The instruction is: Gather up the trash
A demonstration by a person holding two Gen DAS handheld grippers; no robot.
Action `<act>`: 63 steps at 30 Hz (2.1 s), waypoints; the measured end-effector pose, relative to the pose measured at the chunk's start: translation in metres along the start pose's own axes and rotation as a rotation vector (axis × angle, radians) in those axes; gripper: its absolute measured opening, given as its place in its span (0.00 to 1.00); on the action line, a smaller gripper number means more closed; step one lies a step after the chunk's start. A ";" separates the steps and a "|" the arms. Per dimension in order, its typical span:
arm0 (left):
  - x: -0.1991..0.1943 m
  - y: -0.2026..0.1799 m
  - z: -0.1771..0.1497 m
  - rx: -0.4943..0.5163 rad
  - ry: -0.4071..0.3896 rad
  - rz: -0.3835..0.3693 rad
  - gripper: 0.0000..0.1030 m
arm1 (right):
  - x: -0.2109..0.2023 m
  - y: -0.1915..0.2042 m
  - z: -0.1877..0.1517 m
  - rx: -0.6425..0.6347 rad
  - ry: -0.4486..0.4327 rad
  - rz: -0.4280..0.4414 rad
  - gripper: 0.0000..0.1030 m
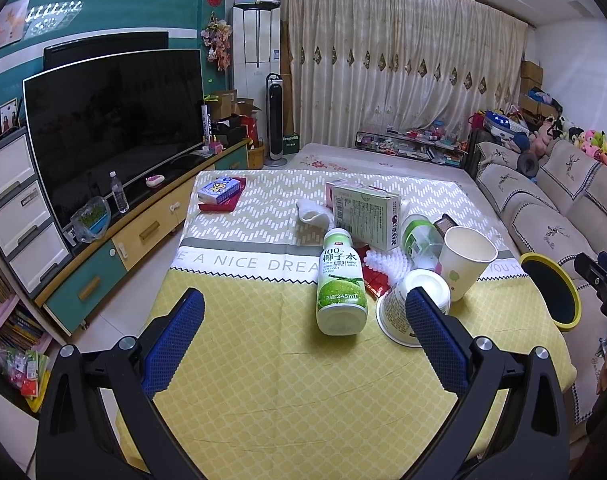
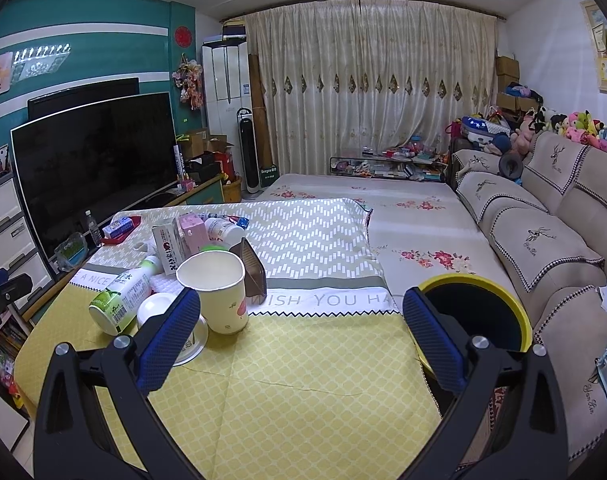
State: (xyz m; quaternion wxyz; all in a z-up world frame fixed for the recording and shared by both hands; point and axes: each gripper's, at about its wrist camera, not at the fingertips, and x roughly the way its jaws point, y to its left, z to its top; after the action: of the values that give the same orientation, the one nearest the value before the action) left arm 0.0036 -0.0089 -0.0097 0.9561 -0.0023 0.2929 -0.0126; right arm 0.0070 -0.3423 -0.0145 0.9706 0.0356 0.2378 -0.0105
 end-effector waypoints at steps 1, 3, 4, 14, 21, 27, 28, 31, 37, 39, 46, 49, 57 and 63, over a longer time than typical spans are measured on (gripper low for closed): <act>0.002 0.000 0.000 0.001 0.002 0.000 0.96 | 0.000 0.000 0.000 0.000 0.001 0.000 0.94; 0.003 0.000 0.000 0.002 0.004 -0.001 0.96 | 0.000 0.000 0.000 0.000 0.002 0.001 0.94; 0.003 0.000 -0.001 0.002 0.006 -0.001 0.96 | 0.000 0.000 0.000 0.000 0.002 0.001 0.94; 0.006 -0.003 0.004 0.018 0.015 -0.001 0.96 | 0.002 -0.001 0.001 0.005 0.009 -0.002 0.94; 0.008 -0.005 0.007 0.026 0.014 -0.001 0.97 | 0.003 -0.003 0.001 0.006 0.014 -0.002 0.94; 0.010 -0.006 0.007 0.028 0.018 0.001 0.96 | 0.004 -0.003 0.000 0.006 0.018 -0.003 0.94; 0.011 -0.006 0.007 0.028 0.019 0.002 0.96 | 0.006 -0.004 0.000 0.006 0.020 -0.003 0.94; 0.017 -0.003 0.008 0.023 0.023 0.006 0.96 | 0.012 -0.004 0.000 0.004 0.028 -0.004 0.94; 0.033 0.006 0.009 0.008 0.042 0.015 0.96 | 0.030 0.004 -0.001 -0.010 0.056 0.032 0.94; 0.038 0.009 0.011 0.003 0.049 0.019 0.96 | 0.042 0.011 -0.001 -0.018 0.071 0.062 0.94; 0.062 0.020 0.014 -0.011 0.075 0.032 0.96 | 0.093 0.036 -0.003 -0.033 0.150 0.162 0.94; 0.071 0.022 0.016 -0.011 0.080 0.034 0.96 | 0.114 0.047 0.000 -0.030 0.172 0.184 0.94; 0.092 0.028 0.017 -0.020 0.103 0.033 0.96 | 0.149 0.068 -0.001 -0.023 0.233 0.186 0.94; 0.104 0.034 0.015 -0.033 0.122 0.029 0.96 | 0.165 0.072 -0.002 -0.010 0.257 0.167 0.94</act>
State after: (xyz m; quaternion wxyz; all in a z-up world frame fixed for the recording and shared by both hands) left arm 0.0987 0.0226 -0.0557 0.9363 -0.0132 0.3510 0.0062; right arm 0.1551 -0.2708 -0.0877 0.9298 0.0514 0.3563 0.0760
